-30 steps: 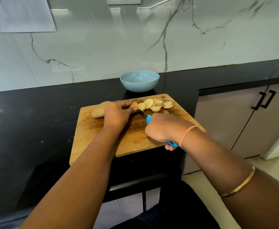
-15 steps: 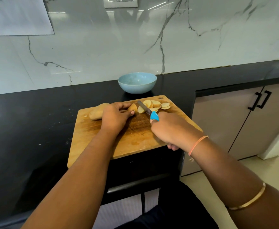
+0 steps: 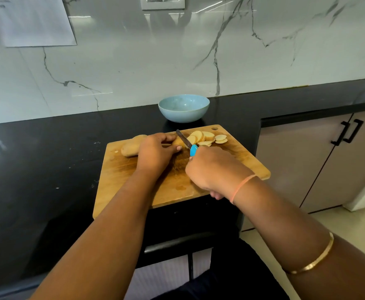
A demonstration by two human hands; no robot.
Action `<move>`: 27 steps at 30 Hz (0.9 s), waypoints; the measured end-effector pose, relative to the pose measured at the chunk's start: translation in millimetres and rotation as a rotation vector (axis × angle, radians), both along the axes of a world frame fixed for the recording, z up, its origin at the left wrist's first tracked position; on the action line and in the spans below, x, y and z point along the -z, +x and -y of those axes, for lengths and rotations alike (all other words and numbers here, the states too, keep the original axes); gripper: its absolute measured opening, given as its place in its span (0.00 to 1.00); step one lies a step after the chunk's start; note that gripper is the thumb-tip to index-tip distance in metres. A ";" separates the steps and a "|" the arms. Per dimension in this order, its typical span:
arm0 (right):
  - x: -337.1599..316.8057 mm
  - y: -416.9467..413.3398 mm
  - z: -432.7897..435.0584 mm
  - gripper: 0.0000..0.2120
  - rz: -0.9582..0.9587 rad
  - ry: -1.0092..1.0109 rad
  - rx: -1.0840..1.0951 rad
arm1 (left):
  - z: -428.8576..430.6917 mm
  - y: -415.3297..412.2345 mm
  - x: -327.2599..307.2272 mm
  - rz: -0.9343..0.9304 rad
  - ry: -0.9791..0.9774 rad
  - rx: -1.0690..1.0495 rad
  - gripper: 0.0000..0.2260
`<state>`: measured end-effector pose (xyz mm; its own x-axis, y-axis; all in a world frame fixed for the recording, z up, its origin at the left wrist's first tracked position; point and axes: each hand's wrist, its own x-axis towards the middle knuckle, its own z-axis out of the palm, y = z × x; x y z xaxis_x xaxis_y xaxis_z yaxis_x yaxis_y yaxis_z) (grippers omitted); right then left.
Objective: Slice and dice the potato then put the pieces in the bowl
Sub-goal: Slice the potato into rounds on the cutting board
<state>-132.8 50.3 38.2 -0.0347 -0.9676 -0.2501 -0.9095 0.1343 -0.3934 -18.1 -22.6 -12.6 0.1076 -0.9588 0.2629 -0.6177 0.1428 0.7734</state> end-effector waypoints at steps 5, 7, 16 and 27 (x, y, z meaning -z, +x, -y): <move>-17.8 8.0 11.6 0.26 -0.066 0.041 -0.063 | -0.9 2.6 2.5 -0.010 -0.035 0.046 0.15; -18.8 8.3 16.9 0.27 -0.048 0.048 -0.072 | -1.2 2.6 3.5 0.006 -0.062 0.061 0.14; -0.1 3.4 15.7 0.25 -0.093 0.096 -0.071 | 0.0 1.8 3.1 -0.060 -0.005 -0.002 0.15; 13.8 -14.5 0.9 0.19 0.080 -0.017 0.069 | 1.8 1.0 2.8 -0.054 0.013 0.005 0.16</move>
